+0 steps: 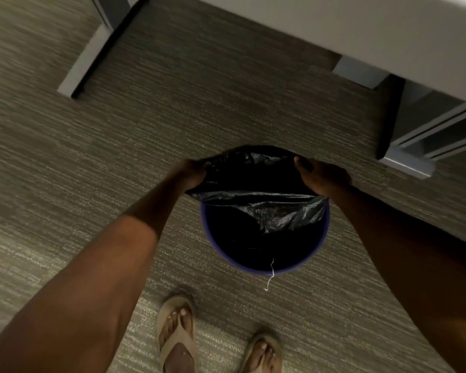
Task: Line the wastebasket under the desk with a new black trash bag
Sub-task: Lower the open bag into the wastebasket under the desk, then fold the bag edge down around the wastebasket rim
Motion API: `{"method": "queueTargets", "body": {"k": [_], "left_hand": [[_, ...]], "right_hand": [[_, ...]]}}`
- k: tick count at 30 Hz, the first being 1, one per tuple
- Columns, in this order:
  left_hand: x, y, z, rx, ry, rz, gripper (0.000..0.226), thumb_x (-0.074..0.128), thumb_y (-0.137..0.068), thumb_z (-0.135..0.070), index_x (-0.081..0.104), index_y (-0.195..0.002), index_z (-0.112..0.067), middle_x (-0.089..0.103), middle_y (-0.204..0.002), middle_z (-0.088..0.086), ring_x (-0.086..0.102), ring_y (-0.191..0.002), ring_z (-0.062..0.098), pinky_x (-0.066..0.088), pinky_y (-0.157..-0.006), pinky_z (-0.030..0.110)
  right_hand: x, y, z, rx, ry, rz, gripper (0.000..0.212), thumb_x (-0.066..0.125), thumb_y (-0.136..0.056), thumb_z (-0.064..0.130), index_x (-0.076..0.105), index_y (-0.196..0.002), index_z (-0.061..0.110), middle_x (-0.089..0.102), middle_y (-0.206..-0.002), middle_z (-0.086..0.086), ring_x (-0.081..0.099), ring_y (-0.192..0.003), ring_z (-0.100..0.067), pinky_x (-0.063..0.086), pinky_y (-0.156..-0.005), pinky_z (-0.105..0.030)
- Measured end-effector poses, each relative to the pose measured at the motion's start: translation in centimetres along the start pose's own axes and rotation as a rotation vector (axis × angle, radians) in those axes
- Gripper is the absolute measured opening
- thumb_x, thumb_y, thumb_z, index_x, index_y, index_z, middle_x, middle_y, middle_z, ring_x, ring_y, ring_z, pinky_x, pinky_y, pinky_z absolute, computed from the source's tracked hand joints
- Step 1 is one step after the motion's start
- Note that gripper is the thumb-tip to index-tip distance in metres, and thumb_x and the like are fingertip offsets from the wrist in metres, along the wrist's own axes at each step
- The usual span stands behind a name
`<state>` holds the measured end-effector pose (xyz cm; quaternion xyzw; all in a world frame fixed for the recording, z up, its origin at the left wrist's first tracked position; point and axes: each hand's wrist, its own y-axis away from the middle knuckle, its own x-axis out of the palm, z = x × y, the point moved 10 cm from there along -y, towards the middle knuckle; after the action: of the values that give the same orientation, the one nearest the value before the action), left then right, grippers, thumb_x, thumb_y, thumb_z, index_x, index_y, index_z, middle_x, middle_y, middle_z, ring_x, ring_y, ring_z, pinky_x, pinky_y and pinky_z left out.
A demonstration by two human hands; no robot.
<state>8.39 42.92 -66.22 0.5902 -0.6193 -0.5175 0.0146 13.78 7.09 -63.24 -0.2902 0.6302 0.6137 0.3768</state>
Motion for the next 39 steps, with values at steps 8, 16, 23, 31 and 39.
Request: {"method": "queueTargets", "body": {"k": [8, 16, 23, 31, 39], "left_hand": [[5.1, 5.3, 5.4, -0.289, 0.765, 0.298, 0.037, 0.066, -0.092, -0.052, 0.082, -0.086, -0.019, 0.081, -0.084, 0.001, 0.076, -0.067, 0.015, 0.051, -0.045, 0.019], [8.5, 7.8, 10.8, -0.237, 1.097, 0.2, 0.029, 0.053, -0.099, 0.002, 0.073, -0.112, -0.015, 0.078, -0.078, -0.004, 0.064, -0.056, 0.003, 0.044, -0.043, 0.01], [6.3, 9.2, 10.7, -0.04, 0.745, -0.042, 0.019, 0.06, -0.091, 0.013, 0.073, -0.1, 0.003, 0.08, -0.074, 0.002, 0.077, -0.074, 0.015, 0.06, -0.067, 0.026], [1.9, 9.3, 7.4, 0.191, 0.188, -0.325, 0.043, 0.07, -0.095, -0.012, 0.063, -0.137, -0.004, 0.06, -0.125, 0.021, 0.068, -0.087, 0.028, 0.051, -0.071, 0.027], [3.7, 18.6, -0.1, 0.714, -0.137, -0.558, 0.037, 0.065, -0.093, -0.032, 0.069, -0.128, -0.023, 0.066, -0.126, 0.009, 0.056, -0.119, 0.035, 0.045, -0.095, 0.042]], "right_hand": [[4.0, 3.5, -4.6, 0.242, -0.834, -0.013, 0.074, 0.028, -0.104, 0.062, 0.068, -0.123, 0.003, 0.067, -0.128, -0.025, 0.064, -0.117, -0.041, 0.049, -0.104, -0.052], [10.4, 9.5, -8.2, 0.361, -1.5, 0.047, 0.023, 0.063, -0.096, 0.049, 0.08, -0.093, 0.034, 0.081, -0.096, 0.012, 0.071, -0.095, -0.014, 0.05, -0.077, -0.034], [11.4, 10.3, -10.0, 0.354, -1.575, -0.009, 0.029, 0.067, -0.093, 0.003, 0.074, -0.118, 0.016, 0.08, -0.096, -0.003, 0.075, -0.078, -0.016, 0.058, -0.06, -0.024], [10.8, 11.3, -10.4, 0.388, -1.474, -0.123, 0.016, 0.071, -0.09, 0.001, 0.072, -0.103, 0.009, 0.074, -0.096, -0.011, 0.073, -0.068, -0.015, 0.057, -0.054, -0.024], [10.1, 16.5, -9.7, 0.464, -1.363, -0.403, 0.043, 0.075, -0.09, 0.038, 0.058, -0.124, 0.018, 0.073, -0.111, -0.015, 0.072, -0.101, -0.034, 0.061, -0.085, -0.054]]}}
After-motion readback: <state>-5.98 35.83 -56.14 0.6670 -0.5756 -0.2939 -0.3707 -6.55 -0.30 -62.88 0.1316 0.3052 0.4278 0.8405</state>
